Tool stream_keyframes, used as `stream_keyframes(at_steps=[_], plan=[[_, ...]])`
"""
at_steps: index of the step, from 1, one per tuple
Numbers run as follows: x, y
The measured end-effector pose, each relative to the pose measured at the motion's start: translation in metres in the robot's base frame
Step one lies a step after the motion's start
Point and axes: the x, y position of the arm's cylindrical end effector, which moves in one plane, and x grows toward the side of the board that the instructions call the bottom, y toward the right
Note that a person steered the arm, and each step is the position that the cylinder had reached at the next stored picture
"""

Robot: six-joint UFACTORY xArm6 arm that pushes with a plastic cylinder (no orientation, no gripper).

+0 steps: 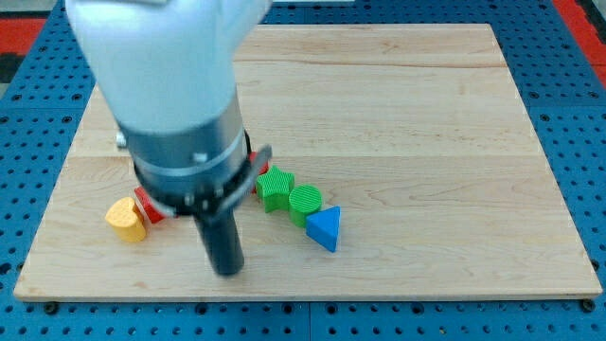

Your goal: Place the yellow hexagon below the red star

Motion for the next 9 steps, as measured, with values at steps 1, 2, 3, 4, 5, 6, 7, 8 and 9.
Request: stream_keyframes(at_steps=[1, 2, 3, 4, 5, 6, 7, 8, 9], plan=[[0.009, -0.041], [-0.004, -0.198], [-0.023, -0.225], [-0.100, -0.199], [-0.154, -0.155], [-0.201, -0.136], [-0.258, -0.108], [-0.265, -0.031], [-0.253, 0.003]])
